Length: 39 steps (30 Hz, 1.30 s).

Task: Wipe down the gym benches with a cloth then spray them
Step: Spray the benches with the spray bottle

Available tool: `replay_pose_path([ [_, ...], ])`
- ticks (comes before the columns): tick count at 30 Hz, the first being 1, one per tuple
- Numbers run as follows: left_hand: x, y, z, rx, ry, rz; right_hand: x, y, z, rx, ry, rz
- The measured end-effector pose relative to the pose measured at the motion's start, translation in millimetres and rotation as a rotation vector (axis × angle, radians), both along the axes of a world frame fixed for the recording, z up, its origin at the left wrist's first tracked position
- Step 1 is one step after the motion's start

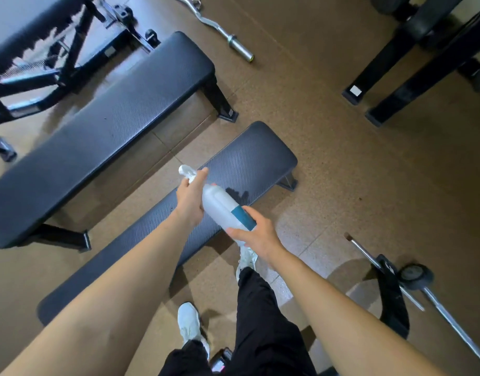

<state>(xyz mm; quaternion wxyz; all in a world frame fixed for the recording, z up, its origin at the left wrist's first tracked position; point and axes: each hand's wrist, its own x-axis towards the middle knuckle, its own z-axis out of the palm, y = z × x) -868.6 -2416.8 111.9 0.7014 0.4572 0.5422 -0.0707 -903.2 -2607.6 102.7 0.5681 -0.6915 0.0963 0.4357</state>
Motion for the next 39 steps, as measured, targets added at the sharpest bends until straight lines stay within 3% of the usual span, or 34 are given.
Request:
replay_pose_path([
  [5, -77, 2, 6, -0.172, -0.067, -0.235, -43, 26, -2, 0.109, 0.198, -0.141],
  [8, -119, 7, 11, -0.217, -0.101, -0.312, -70, 35, -1, 0.132, 0.265, -0.051],
  [12, -167, 28, 13, 0.002, -0.129, -0.406, -80, 48, 14, 0.007, 0.277, 0.042],
  [14, -186, 37, 11, 0.139, -0.135, -0.537, -74, 61, 16, -0.013, 0.192, -0.025],
  [19, -208, 42, 0, 0.253, -0.184, -0.804, -62, 104, 8, 0.079, 0.092, -0.185],
  [28, -181, 28, -22, 0.281, -0.105, -0.828, -3, 120, -9, 0.044, 0.125, -0.362],
  [32, -138, 16, -36, 0.277, -0.065, -0.758, 59, 109, -22, -0.006, 0.114, -0.439],
  [39, -61, 1, -53, 0.288, -0.056, -0.851, 128, 84, -59, -0.151, 0.162, -0.494],
])
